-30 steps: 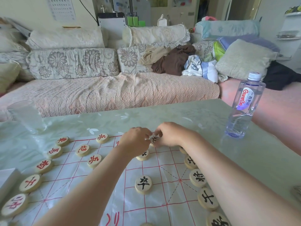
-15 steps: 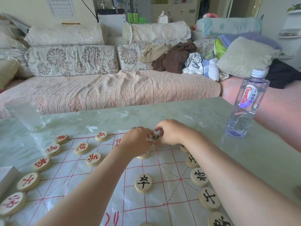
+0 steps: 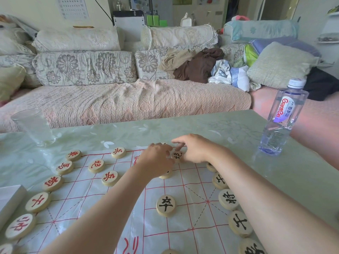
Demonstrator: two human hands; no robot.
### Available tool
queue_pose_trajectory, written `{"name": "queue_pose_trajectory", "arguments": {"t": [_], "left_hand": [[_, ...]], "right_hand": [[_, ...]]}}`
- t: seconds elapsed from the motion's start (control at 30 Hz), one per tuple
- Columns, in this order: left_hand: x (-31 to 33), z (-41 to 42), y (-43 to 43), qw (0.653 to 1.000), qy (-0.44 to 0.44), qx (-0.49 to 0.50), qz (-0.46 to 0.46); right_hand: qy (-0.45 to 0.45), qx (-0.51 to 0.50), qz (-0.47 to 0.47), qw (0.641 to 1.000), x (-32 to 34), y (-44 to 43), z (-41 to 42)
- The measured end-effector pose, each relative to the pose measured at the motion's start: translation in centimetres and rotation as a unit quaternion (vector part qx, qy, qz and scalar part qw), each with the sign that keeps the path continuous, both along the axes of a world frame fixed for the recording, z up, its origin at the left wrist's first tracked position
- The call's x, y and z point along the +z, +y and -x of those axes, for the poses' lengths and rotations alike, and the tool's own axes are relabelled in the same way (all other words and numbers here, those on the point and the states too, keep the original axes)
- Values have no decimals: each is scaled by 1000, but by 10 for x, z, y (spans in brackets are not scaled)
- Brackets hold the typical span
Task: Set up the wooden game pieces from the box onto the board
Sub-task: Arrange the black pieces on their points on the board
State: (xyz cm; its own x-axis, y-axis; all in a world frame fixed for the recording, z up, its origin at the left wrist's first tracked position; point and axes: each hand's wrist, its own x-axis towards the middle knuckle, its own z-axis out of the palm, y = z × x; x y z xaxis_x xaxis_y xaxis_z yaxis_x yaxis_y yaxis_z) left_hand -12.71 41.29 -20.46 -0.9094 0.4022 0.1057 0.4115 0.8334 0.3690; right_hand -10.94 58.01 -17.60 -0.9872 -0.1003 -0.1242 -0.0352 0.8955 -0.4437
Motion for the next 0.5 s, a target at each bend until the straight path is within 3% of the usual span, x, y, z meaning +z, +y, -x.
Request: {"name": "queue_pose_trajectory", "arguments": {"t": [0.5], "left_hand": [[6,-7,5,1000,-8,14,-14]], "right_hand": [[0,13,-14,1000,1,1,-3]]}}
